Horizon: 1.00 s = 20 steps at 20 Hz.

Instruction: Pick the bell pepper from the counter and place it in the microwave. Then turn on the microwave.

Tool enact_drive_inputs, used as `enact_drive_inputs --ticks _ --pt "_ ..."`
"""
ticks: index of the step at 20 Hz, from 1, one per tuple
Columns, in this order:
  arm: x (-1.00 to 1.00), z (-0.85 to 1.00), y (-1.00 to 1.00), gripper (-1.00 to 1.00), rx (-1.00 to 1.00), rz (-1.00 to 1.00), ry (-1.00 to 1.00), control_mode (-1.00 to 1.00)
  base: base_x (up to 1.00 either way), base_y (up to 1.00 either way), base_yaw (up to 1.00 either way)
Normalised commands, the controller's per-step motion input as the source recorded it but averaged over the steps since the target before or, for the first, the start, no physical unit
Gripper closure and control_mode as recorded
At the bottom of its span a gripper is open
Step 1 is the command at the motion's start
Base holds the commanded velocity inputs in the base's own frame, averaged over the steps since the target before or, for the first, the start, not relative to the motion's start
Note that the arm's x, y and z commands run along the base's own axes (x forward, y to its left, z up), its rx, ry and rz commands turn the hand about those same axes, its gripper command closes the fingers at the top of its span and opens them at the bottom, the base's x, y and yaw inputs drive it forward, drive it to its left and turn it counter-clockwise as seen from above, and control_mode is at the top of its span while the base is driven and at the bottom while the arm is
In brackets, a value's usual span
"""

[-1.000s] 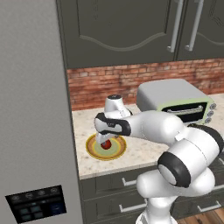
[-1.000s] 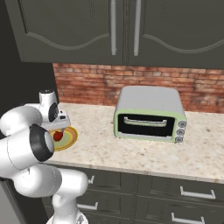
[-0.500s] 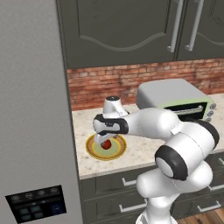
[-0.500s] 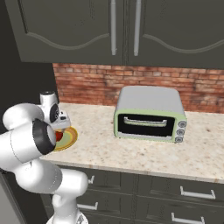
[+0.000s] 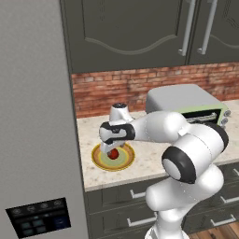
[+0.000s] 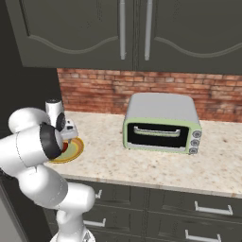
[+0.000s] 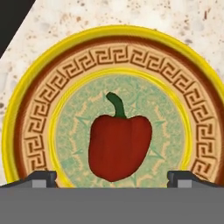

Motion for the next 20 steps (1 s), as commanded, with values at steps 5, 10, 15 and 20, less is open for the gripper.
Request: enact_drive_inputs --ticks 5,10,15,20 --pt "0.1 -0.08 0.04 -1.0 0.0 0.0 0.0 -1.0 0.0 0.0 0.0" --pt "0.01 -0.16 0.0 -1.0 0.0 0.0 0.0 -1.0 0.0 0.0 0.0" --pt "0.01 -0.21 0.02 -1.0 0.0 0.0 0.0 -1.0 0.0 0.0 0.0" --pt "0.16 -0.14 0.05 -1.0 0.0 0.0 0.0 -1.0 0.0 0.0 0.0"
